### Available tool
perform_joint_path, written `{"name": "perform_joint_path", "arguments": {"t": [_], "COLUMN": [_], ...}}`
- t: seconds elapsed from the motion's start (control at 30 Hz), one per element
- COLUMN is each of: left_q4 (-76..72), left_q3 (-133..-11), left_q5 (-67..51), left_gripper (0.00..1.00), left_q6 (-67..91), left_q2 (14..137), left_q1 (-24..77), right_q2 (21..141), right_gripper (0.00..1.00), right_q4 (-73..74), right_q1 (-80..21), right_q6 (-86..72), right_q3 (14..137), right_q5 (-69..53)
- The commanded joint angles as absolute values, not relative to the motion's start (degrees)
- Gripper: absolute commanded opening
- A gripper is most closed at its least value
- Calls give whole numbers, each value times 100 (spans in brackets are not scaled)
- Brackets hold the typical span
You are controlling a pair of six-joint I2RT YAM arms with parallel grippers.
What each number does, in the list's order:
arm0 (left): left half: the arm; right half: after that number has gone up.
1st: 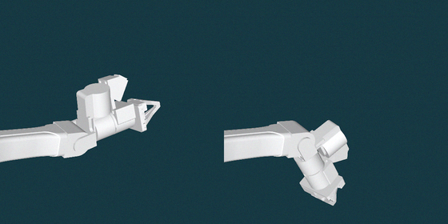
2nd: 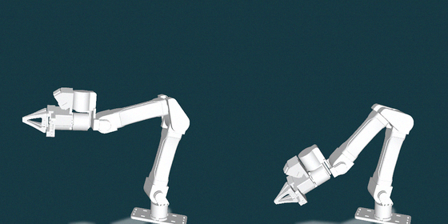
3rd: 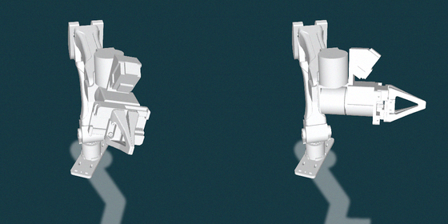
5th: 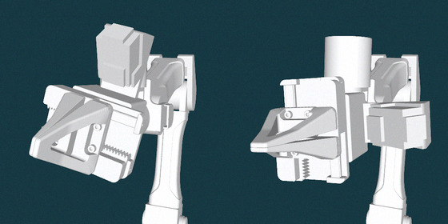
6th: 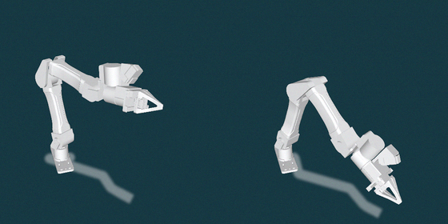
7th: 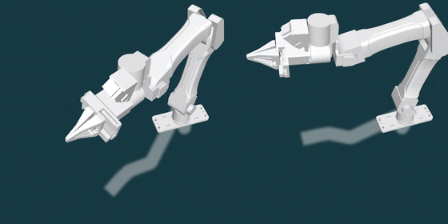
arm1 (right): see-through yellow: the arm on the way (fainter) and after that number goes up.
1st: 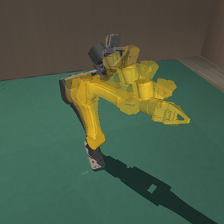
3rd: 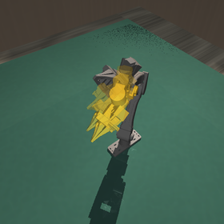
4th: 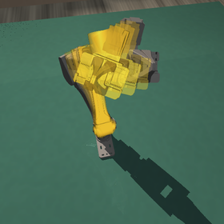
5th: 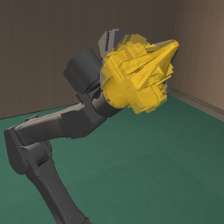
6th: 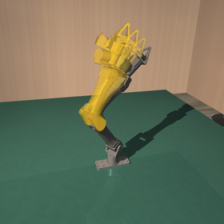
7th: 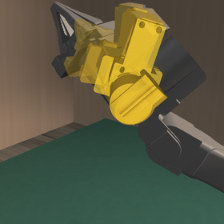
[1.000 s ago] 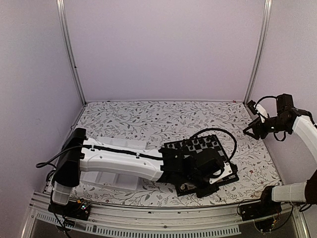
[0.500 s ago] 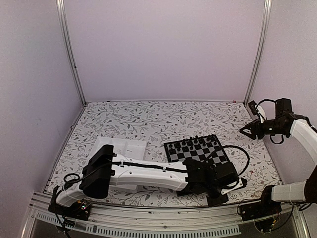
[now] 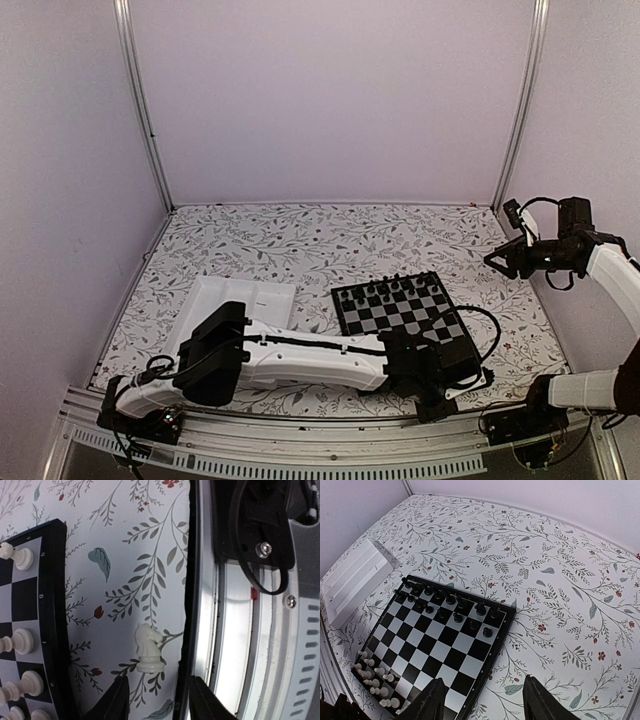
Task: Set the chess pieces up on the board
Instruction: Pick up the chess piece at the center of the board.
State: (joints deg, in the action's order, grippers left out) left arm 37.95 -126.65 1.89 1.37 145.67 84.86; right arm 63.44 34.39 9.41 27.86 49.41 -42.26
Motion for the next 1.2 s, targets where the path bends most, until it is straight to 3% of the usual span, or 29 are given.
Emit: {"name": "perform_joint_path", "arguments": {"t": [0.0,0.9,1.17], "left_q4": [3845,3610,3592], "left_q3": [-12907,-12964,-12943], "left_q5": [167,103,44], "left_gripper": [43,33,23], "left_q6": [198,305,306], "left_q2": [14745,14993,15022], "left_q1": [8446,8312,8290], "right_q2": [6224,6273,6283], "right_gripper": [56,56,56], "right_q4": [3327,3331,3340], "right_q1": [948,945,949], "right_q6": [2733,2725,2724], "right_q3": [4861,4823,4816], "right_q5": [-4308,-4385,-4404]}}
